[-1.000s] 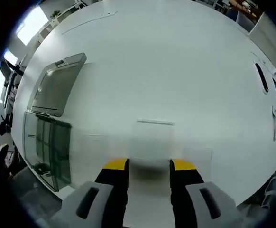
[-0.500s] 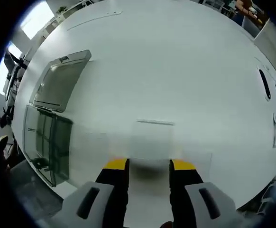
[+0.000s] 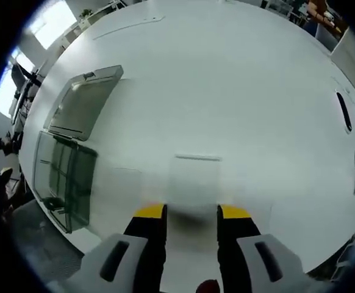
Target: Insert the divider into the dual guide fixture by aligning both edges with the guide slots and pushing it downward to the bottom, including one-sided entry, uneven engagement, binding, and posture correction.
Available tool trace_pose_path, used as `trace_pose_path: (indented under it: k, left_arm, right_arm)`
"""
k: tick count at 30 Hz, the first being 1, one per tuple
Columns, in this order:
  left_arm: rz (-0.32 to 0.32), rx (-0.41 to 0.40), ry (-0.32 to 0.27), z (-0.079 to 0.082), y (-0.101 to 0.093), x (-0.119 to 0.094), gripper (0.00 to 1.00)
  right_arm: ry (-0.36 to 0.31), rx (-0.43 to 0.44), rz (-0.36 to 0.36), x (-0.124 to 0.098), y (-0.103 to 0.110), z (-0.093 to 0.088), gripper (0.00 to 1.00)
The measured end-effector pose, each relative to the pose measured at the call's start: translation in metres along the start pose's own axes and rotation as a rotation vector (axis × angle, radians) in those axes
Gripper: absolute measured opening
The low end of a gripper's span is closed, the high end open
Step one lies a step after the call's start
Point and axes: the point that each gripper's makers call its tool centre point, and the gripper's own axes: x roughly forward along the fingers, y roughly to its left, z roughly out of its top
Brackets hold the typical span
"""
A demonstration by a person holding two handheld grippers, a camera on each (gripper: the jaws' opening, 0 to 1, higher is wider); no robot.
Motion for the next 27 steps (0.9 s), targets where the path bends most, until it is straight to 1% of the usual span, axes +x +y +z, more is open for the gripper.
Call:
trace_pose_path:
  k: [11,14,16,18,25,27]
  left_arm:
    - [0.004,0.009,0.008,0.000,-0.003,-0.003,0.71]
    - [0.004,0.013,0.010,0.000,-0.004,-0.003,0.71]
    - [0.003,0.016,0.012,0.000,-0.005,-0.002,0.71]
    - [0.000,0.020,0.013,0.000,-0.007,-0.002,0.71]
    - [-0.010,0.026,0.017,0.000,-0.012,0.000,0.71]
    - [-0.012,0.032,0.020,-0.001,-0.013,0.000,0.70]
  right_arm:
    - [-0.025,-0.023,0.008,-0.006,-0.003,-0.006,0.27]
    - [-0.051,-0.024,0.015,-0.006,-0.005,-0.002,0.27]
    - [-0.053,-0.027,0.021,-0.006,-0.006,-0.001,0.27]
    - [-0.071,-0.025,0.028,-0.009,-0.005,0.000,0.27]
    - [-0.117,-0.053,0.051,-0.013,-0.004,0.003,0.28]
    - [-0.139,-0.060,0.058,-0.017,-0.004,0.004,0.28]
